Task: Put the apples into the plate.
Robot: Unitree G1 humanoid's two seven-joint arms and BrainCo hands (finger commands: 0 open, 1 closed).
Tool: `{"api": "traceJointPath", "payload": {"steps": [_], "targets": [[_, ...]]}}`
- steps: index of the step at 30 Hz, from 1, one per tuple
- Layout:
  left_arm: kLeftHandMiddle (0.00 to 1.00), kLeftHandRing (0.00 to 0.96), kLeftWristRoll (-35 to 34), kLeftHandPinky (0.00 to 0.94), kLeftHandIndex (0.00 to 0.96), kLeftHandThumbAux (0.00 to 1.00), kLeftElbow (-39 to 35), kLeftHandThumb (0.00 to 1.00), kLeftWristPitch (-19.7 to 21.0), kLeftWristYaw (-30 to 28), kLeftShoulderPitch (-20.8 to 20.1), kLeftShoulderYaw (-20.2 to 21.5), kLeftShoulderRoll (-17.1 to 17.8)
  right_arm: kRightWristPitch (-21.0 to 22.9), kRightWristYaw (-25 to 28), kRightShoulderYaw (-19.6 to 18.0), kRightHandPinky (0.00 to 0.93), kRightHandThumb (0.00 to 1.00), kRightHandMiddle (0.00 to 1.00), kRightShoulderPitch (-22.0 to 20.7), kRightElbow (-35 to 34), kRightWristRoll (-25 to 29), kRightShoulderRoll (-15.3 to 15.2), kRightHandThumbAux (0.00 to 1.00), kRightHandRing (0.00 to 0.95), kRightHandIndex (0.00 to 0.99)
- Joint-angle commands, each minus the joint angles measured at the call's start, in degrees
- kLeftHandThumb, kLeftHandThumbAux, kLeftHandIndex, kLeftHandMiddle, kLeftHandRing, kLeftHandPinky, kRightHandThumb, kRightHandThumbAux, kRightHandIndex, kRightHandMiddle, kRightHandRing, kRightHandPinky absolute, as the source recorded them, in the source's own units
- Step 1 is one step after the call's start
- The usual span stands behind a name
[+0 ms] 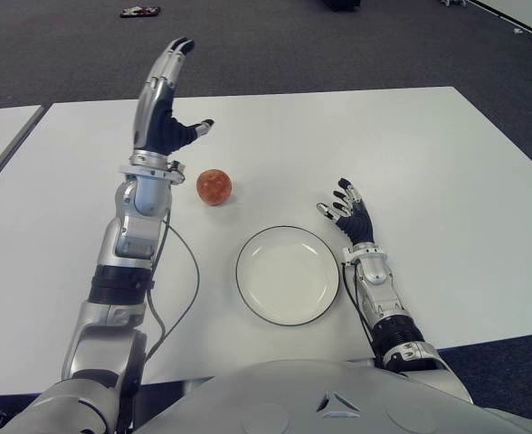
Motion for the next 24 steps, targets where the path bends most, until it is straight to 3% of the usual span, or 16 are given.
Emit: {"api": "traceJointPath", "payload": {"steps": [1,14,24], "targets": [[0.0,0.0,-3.7,0.0,0.0,0.357,1.2,0.07,0.9,-4.6,-0.7,-0.9,-0.3,3.5,0.1,0.1,0.167,0.189,0.082,2.6,4.1,-0.2,0.4,0.706,0.12,0.0],[0.0,0.0,-14.9,0.0,0.0,0.351,3.4,0.001,2.2,-17.9,-3.6,-3.3,-0.9,3.5,-0.5,0.2,0.179,0.186,0.101,2.3,4.9,-0.3,0.6,0.71,0.136,0.004],[0.0,0.0,-22.5,0.0,0.0,0.349,3.3,0.0,7.1,-26.0,-4.0,-3.7,-2.0,3.5,-1.1,0.3,0.169,0.185,0.098,1.6,6.2,-0.7,0.7,0.704,0.133,0.001]]}}
